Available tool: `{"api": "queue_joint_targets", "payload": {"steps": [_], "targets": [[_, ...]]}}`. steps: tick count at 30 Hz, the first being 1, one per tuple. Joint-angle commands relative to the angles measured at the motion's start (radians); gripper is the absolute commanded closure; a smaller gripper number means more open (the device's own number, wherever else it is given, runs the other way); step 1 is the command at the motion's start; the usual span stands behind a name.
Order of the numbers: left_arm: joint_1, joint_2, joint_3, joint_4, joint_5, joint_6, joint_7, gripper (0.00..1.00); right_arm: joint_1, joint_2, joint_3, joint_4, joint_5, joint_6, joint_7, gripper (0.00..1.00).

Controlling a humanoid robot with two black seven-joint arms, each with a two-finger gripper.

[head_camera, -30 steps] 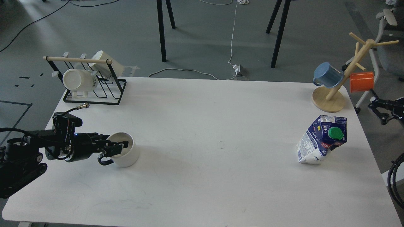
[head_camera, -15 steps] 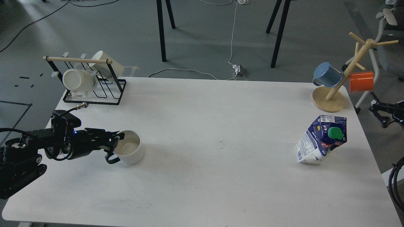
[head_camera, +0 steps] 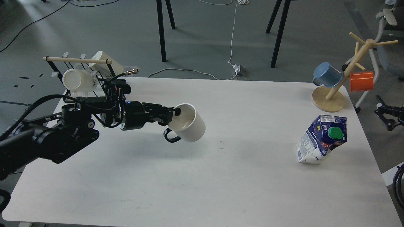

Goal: Place cup and milk with both arms
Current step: 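Carry the white mug toward the table center and set it down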

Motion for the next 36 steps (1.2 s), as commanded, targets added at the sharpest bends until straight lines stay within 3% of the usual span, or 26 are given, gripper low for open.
{"api": "queue_joint_targets", "payload": {"steps": [1,9,16,36], "targets": [[-0.025,-0.130,0.021,0.115,0.003,-0.012,0.000,1.00,0.000,-0.005,0.000,-0.004,0.003,0.000,0.001,0.01],[-0.013,-0.186,0.135,0.160,0.034,-0.005,0.000,1.00,0.000,-0.001,0.000,-0.005,0.004,0.000,0.001,0.01],[-0.006,-0.209,0.141,0.160,0.034,0.000,0.000,1.00,0.000,0.002,0.000,-0.004,0.004,0.000,0.001,0.01],[0.013,-0.220,0.135,0.163,0.033,-0.008,0.000,0.83,-0.003,0.004,-0.002,-0.017,0.009,0.000,-0.004,0.01]]}}
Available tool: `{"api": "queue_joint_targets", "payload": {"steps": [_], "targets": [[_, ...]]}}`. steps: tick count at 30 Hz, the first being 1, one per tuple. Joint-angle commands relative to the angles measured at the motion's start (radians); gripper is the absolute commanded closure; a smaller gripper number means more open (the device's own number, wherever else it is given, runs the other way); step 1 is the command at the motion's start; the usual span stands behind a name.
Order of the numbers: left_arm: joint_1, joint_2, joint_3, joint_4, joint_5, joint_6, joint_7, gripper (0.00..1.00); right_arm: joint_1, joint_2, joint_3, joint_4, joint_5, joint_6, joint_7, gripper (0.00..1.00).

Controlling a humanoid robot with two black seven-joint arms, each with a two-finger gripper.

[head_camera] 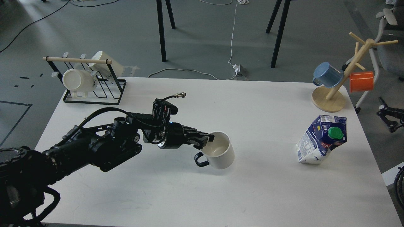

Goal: Place cup and milk with both arms
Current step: 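Carry the white mug toward the table center and set it down, then release the mug and retract the left gripper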

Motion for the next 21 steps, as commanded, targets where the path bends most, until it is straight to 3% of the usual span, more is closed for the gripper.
{"api": "queue_joint_targets", "payload": {"steps": [1,17,21], "targets": [[0.000,0.000,-0.006,-0.001,-0.002,-0.004,0.000,0.83,-0.003,0.000,-0.001,0.000,0.004,0.000,-0.004,0.01],[0.002,0.017,-0.024,-0.015,-0.018,-0.010,0.000,0.70,-0.031,-0.001,0.000,0.000,0.008,0.000,-0.004,0.01],[0.012,0.028,-0.143,-0.018,-0.120,-0.040,0.000,0.51,-0.064,-0.017,0.000,0.006,0.053,0.000,-0.006,0.01]]}}
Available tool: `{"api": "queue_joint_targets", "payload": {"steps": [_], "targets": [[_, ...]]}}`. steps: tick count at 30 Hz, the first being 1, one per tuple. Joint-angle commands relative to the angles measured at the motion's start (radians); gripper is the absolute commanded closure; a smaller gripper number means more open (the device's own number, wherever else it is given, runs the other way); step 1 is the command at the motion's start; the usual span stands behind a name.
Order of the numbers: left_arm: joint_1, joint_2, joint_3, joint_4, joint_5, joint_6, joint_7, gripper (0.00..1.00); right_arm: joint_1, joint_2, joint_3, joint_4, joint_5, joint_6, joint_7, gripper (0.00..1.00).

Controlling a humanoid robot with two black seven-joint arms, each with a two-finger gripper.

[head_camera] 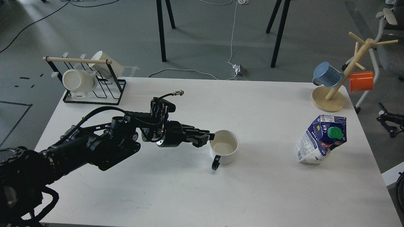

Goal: Place cup and milk with both arms
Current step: 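Release the mug and retract the left gripper, then reach the right gripper to the milk carton and grasp its base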

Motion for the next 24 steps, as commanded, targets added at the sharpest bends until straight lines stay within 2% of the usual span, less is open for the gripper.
{"api": "queue_joint_targets", "payload": {"steps": [1,2,4,5,9,15,20,24], "targets": [[0.019,0.020,-0.119,-0.003,-0.132,-0.039,0.000,0.44,-0.036,-0.025,0.000,0.004,0.060,0.000,-0.003,0.01],[0.024,0.037,-0.148,-0.003,-0.180,-0.058,0.000,0.39,-0.049,-0.042,0.000,0.004,0.086,0.000,-0.003,0.01],[0.025,0.063,-0.218,0.000,-0.303,-0.104,0.000,0.13,-0.085,-0.077,0.000,0.004,0.145,0.000,-0.005,0.01],[0.027,0.077,-0.266,-0.001,-0.390,-0.130,0.000,0.10,-0.110,-0.088,0.000,0.004,0.175,0.000,-0.005,0.01],[0.060,0.181,-0.364,0.000,-0.711,-0.221,0.000,0.05,-0.213,-0.100,-0.005,0.068,0.216,0.000,-0.006,0.01],[0.120,0.324,-0.380,-0.001,-1.064,-0.221,0.000,0.03,-0.421,-0.084,-0.024,0.365,0.228,0.000,-0.006,0.00],[0.163,0.361,-0.380,-0.003,-1.107,-0.221,0.000,0.02,-0.468,0.018,-0.083,0.433,0.225,0.000,-0.008,0.00],[0.176,0.362,-0.380,-0.003,-1.106,-0.221,0.000,0.01,-0.474,0.032,-0.103,0.441,0.225,0.000,-0.008,0.00]]}}
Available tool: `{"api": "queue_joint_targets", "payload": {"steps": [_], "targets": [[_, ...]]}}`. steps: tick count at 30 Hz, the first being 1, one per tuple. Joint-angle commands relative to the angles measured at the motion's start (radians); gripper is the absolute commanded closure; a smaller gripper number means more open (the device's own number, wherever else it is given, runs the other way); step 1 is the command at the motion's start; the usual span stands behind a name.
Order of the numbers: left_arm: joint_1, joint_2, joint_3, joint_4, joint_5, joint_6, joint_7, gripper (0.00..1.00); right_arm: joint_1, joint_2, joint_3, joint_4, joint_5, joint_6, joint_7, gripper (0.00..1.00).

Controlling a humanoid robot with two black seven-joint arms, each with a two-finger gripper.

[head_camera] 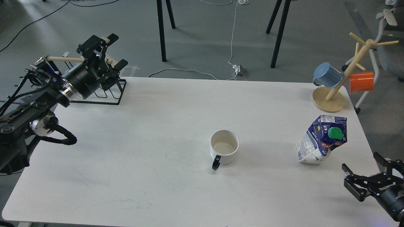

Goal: Place cup and milk with both arms
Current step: 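Reach the right gripper to the milk carton and grasp its base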

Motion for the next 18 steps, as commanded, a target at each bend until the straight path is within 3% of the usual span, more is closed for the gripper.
{"api": "queue_joint_targets", "payload": {"steps": [1,18], "targets": [[0.009,0.003,0.001,0.000,0.000,0.000,0.000,0.01,-0.005,0.013,-0.014,0.011,-0.001,0.000,0.000,0.00],[0.035,-0.002,0.010,0.000,0.001,0.000,0.000,0.01,0.126,0.152,-0.018,-0.012,-0.002,0.000,0.001,0.00]]}}
